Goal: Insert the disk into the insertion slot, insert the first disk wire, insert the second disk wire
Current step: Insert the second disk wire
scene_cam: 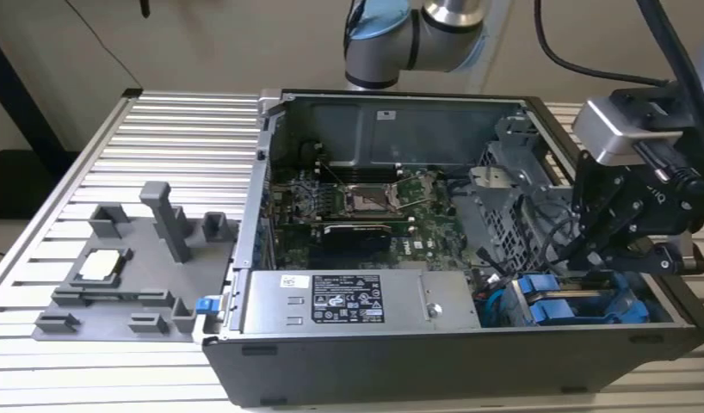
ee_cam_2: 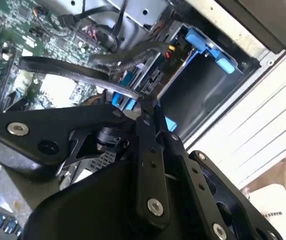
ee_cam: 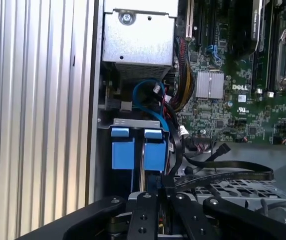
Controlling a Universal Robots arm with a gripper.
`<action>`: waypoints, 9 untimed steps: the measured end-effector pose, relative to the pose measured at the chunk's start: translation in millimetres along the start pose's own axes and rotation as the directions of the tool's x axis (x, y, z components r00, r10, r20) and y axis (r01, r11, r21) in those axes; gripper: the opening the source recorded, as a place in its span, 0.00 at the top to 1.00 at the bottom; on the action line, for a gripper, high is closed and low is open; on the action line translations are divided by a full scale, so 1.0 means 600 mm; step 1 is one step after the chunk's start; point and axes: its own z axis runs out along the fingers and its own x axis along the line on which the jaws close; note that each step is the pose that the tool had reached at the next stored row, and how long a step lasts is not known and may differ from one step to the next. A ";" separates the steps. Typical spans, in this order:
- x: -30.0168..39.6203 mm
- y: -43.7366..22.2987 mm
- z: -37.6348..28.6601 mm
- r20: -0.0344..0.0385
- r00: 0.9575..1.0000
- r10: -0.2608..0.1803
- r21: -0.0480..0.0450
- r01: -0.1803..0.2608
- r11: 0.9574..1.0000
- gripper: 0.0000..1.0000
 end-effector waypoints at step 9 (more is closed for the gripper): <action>0.010 -0.011 0.005 0.018 1.000 0.000 -0.010 0.000 1.000 0.84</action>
